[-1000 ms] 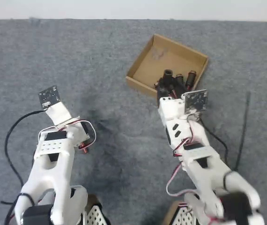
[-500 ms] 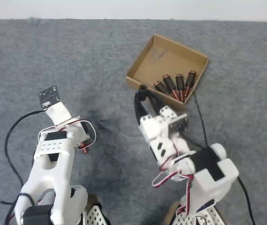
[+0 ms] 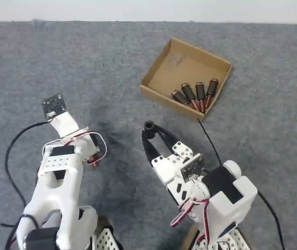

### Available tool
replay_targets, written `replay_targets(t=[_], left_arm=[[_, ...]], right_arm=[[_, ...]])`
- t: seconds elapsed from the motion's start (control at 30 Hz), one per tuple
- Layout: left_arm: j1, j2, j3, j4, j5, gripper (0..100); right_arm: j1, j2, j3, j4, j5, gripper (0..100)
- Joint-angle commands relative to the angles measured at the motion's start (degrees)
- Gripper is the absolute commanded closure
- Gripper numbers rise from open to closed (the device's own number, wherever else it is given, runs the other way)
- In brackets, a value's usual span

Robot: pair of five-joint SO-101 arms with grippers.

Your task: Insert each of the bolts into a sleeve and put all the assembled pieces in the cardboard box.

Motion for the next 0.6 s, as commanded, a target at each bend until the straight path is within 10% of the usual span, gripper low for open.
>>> replay_targets(t=[0.0, 0.57], left_arm=[[-0.18, -3.16, -0.57, -1.76, -0.62, 99], [-0.09, -3.34, 1.89, -37.54, -0.70, 99]], right_arm=[[-1.89, -0.66, 1.41, -1.36, 1.23, 99.1], [-2.59, -0.22, 1.32, -0.75, 0.97, 99.1]])
